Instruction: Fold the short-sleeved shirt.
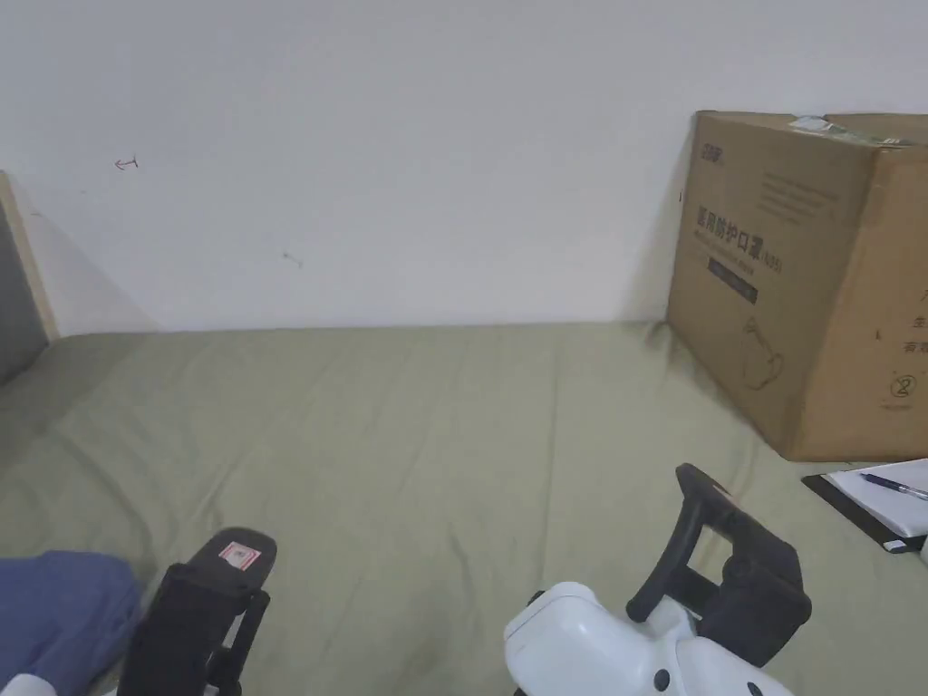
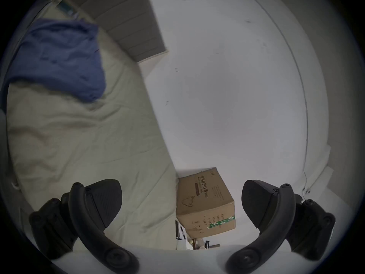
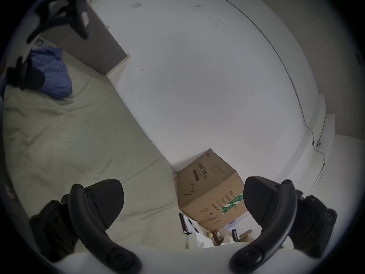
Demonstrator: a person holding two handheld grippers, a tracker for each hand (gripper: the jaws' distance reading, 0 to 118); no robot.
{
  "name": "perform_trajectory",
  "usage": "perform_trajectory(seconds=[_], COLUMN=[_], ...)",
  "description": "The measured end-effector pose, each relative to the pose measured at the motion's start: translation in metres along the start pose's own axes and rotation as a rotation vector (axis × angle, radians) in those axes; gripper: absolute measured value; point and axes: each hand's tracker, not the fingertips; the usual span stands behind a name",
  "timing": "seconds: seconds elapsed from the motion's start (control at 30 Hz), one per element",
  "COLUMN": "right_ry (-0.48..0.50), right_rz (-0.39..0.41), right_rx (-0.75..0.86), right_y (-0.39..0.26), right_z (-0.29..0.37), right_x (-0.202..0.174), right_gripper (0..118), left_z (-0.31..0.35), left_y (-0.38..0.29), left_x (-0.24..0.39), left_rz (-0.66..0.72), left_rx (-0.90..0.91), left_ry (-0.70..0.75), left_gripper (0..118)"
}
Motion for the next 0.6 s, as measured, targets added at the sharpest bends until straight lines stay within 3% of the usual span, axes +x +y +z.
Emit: perform_trajectory(seconds=[0.07,0.1,0.17,0.23,0.3,0.33,0.4,0.5,0.53,0.6], right_ry=[0.026,0.024,0.033,-0.014,-0.023,-0.032,-0.063,-0.110,-0.120,-0.093], right_rz=[-0.126,-0.237,-0.499,-0.825,-1.093,-1.173,-1.168,-0.913,-0.865,-0.871], right_rx=[-0.019,-0.029,-0.029,-0.085,-0.101,-0.106,-0.122,-0.133,-0.125,-0.112], right_y=[-0.001,-0.001,-0.006,-0.014,-0.028,-0.036,-0.041,-0.039,-0.036,-0.032], right_z=[-0.003,-0.005,-0.008,-0.013,-0.014,-0.015,-0.015,-0.014,-0.014,-0.013], right_x=[0.009,0.016,0.034,0.054,0.066,0.068,0.065,0.054,0.051,0.050], right_gripper=[118,118,118,118,118,118,118,118,118,118], left_z=[-0.002,-0.003,-0.003,0.000,0.005,0.007,0.017,0.020,0.019,0.018], left_y=[0.002,0.002,-0.008,-0.028,-0.042,-0.046,-0.042,-0.033,-0.027,-0.028], left_x=[0.009,0.022,0.053,0.076,0.084,0.088,0.094,0.096,0.096,0.091], left_rz=[-0.123,-0.289,-0.698,-1.140,-1.382,-1.451,-1.463,-1.284,-1.282,-1.302], left_rx=[0.002,0.029,0.113,0.195,0.237,0.223,0.166,0.141,0.117,0.130], left_ry=[0.087,0.125,0.212,0.187,0.150,0.121,0.071,-0.005,-0.001,0.009], left_gripper=[118,118,118,118,118,118,118,118,118,118])
